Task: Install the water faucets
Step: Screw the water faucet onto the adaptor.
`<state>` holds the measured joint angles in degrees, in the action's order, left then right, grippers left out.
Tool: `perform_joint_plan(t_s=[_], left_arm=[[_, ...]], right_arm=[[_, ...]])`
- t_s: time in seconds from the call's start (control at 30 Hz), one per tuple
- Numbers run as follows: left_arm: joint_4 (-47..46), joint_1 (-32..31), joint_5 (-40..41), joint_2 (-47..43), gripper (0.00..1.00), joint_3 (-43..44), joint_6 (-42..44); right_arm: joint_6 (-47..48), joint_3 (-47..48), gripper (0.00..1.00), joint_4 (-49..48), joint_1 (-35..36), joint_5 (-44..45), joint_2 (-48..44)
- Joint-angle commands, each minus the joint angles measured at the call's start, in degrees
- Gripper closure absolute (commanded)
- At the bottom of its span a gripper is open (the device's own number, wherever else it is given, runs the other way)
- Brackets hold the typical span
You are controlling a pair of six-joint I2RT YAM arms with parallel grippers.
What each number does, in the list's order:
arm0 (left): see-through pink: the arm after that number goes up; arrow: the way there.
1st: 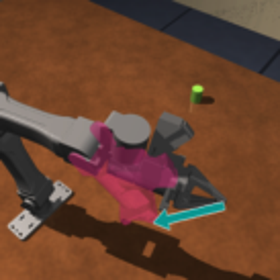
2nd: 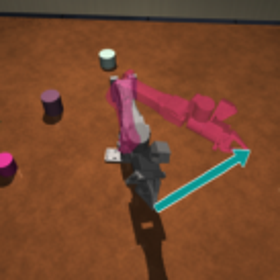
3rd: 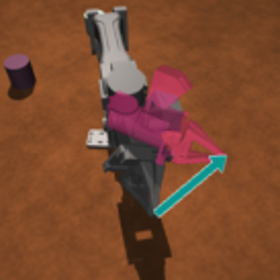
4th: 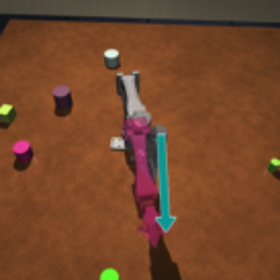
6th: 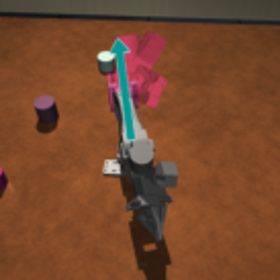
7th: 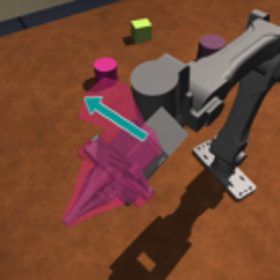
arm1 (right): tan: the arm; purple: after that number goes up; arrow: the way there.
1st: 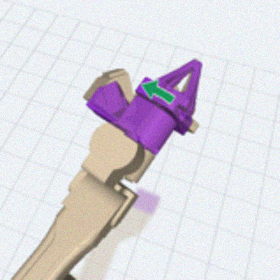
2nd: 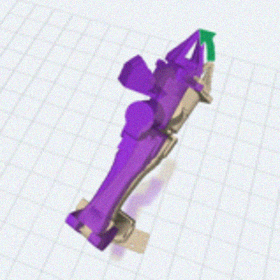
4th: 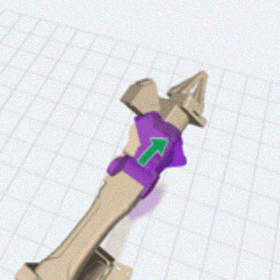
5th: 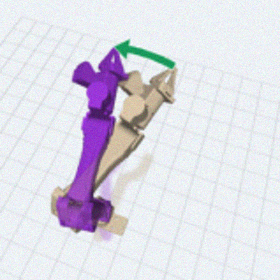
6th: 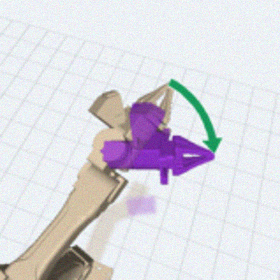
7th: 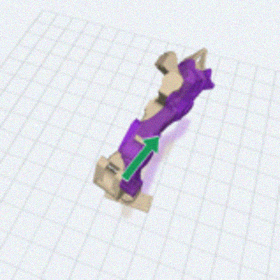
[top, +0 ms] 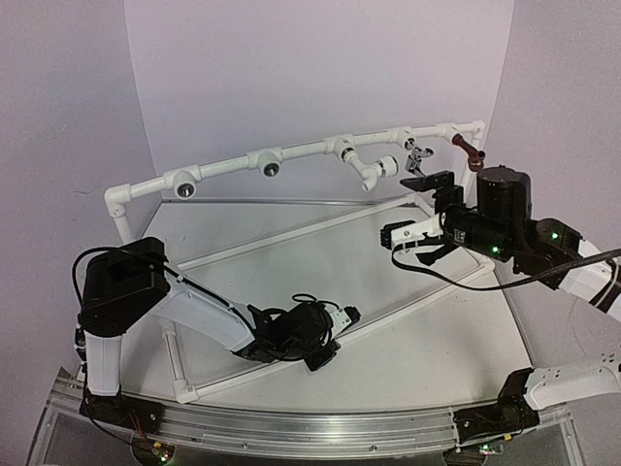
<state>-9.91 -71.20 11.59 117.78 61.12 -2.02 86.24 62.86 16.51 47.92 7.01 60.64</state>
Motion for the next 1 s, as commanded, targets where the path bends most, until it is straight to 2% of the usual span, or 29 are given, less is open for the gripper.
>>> perform_joint_plan(t_s=[0.0,0.17,0.37,0.63,0.97], left_arm=[[17.55,0.53,-2.98,9.45,1.00,-4.45,-9.32],[17.48,0.59,-3.02,9.33,1.00,-4.55,-9.40],[17.47,0.54,-3.00,9.22,1.00,-4.70,-9.53],[17.32,0.60,-2.89,9.08,1.00,-5.10,-9.58],[17.21,0.61,-2.82,8.98,1.00,-5.30,-9.67]], right_arm=[[12.26,0.33,0.02,-11.49,0.34,-0.16,1.39],[14.64,1.82,0.03,-13.05,0.34,-1.59,3.94],[16.17,2.25,0.12,-19.40,0.34,-1.67,7.86],[16.00,4.47,0.18,-24.29,0.39,-0.76,12.46],[13.43,3.86,0.45,-30.52,0.38,2.53,15.57]])
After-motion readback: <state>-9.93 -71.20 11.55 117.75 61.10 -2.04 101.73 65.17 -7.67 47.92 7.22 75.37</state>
